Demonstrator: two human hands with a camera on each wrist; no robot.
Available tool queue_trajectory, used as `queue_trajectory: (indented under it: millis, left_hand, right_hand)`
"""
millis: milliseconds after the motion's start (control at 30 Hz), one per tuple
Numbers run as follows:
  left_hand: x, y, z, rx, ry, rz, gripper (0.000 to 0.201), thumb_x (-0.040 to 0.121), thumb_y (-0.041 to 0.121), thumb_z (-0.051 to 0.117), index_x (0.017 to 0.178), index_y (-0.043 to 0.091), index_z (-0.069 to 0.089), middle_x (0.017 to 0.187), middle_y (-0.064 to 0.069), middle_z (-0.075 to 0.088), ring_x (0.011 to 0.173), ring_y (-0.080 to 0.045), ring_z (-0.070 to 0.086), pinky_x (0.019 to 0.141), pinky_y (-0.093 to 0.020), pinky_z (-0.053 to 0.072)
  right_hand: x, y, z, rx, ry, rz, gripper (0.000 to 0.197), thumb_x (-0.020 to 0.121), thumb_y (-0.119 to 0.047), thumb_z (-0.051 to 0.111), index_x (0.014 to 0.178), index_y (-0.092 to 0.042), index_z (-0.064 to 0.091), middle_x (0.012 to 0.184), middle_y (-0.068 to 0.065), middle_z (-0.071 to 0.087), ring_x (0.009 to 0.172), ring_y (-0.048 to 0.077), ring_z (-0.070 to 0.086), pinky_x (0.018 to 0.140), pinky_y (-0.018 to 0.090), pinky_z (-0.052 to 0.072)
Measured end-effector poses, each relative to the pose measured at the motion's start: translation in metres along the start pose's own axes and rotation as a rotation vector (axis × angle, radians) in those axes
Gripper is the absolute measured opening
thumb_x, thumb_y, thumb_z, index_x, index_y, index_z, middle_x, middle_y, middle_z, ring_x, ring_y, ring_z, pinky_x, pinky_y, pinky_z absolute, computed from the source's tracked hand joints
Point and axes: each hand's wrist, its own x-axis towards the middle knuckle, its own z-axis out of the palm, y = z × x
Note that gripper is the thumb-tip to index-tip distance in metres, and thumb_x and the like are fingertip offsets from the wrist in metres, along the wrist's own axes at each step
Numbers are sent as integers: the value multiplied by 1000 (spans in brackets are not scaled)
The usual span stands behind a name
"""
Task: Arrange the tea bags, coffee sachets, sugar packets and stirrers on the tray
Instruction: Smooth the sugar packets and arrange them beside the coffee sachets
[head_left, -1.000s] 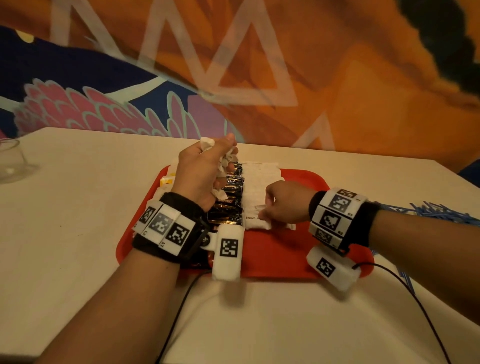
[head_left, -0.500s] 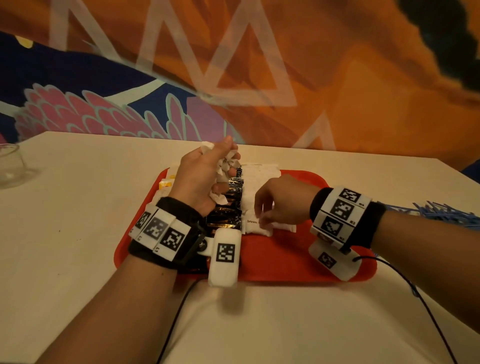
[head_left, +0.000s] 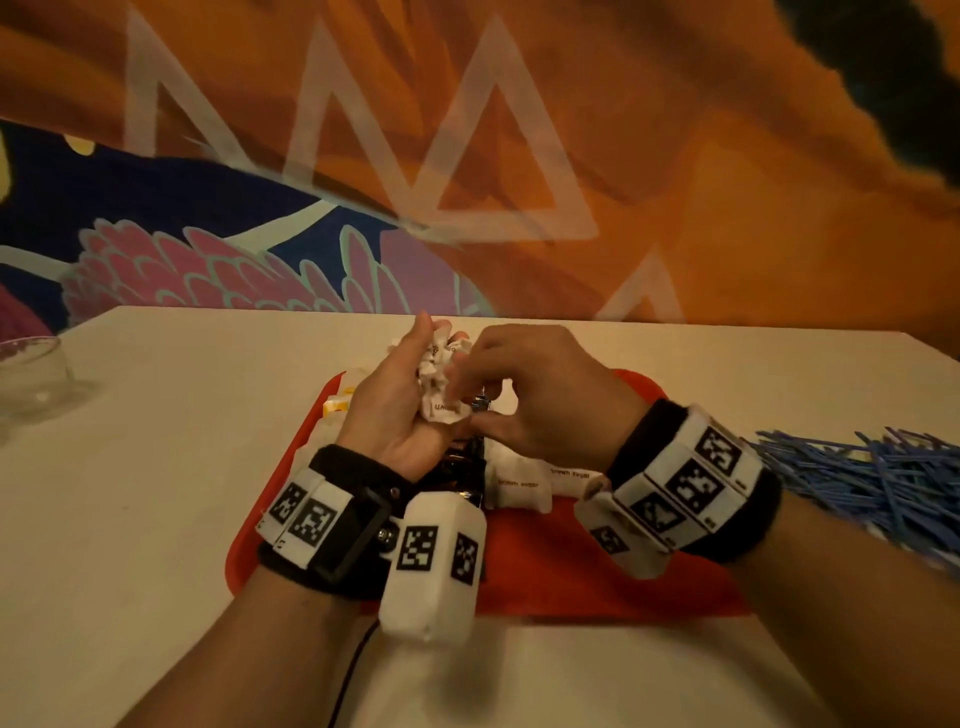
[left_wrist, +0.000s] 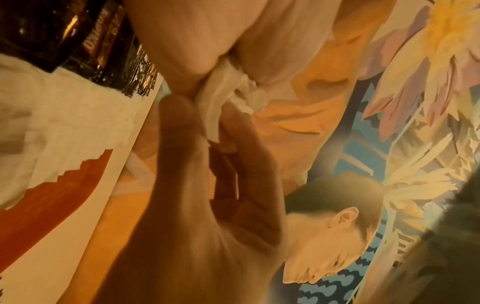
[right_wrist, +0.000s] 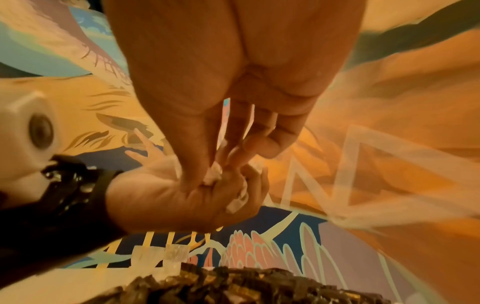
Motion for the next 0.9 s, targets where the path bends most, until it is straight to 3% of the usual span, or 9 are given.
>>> queue_trajectory:
  millis: [67,167,200,300,400,500,667,800,900]
  left_hand:
    - [1,1,0,-44,6,-4,52,102,40,51,144,9,49,119,-10,57,114,-20,55,92,-36,54]
    - [3,2,1,-90,-11,3,25,104,34,48,102,10,59,87,-5,56,81,-14,58,59,-32,61]
    - [2,2,0,-81,0,12,23,103,32,50,94,12,57,83,-5,56,75,-15,58,60,-33,61]
    - [3,2,-2,-23,33,67,23,99,32,57,90,11,54,93,-12,59,87,-23,63,95,-42,53]
    - [4,3,-3,65,55,157,32,89,36,67,90,8,52,97,-16,60,81,-24,66,80,-33,55]
    - [4,1,-4,187,26,216,41,76,38,73,91,4,57,81,-10,55,66,-14,52,65,-23,40]
    - [-3,-2,-2,479,-116,152,83,60,62,86,104,-5,64,80,-16,56,62,-19,48,59,-28,32]
    - [-5,-5,0,563,-113,257,54,72,40,87,101,-2,70,94,-22,62,78,-31,55,68,-38,41]
    - [-8,-6,2,533,-87,361,27,78,16,77,98,-1,71,83,-13,72,73,-23,66,63,-28,50]
  right_hand:
    - [0,5,6,4,44,12,12,77,-23,83,86,-16,78,82,-4,65,70,4,50,65,24,46]
    - [-4,7,6,118,95,101,9,81,-23,79,84,-15,77,84,-4,69,71,4,56,66,9,39]
    - [-4,7,5,190,95,158,8,82,-23,78,84,-16,75,85,-4,71,74,6,60,67,13,43]
    - [-4,7,-4,472,107,322,6,82,-20,73,79,-19,68,80,-1,72,74,13,66,67,30,52]
    - [-2,9,-16,700,187,397,15,89,-4,67,80,-12,58,80,17,71,72,28,69,60,31,51]
    - [-1,15,-23,717,229,441,15,93,0,61,84,-9,55,80,23,71,71,32,67,57,33,49]
    - [-3,22,-25,598,180,450,11,93,-5,63,87,-13,60,71,17,69,61,16,62,56,28,47]
    - [-2,19,-22,532,153,475,8,93,-10,64,90,-17,61,62,6,67,53,10,62,53,31,45]
    - [-1,19,-18,607,255,545,6,93,-7,63,94,-13,60,57,3,62,53,17,62,56,34,46]
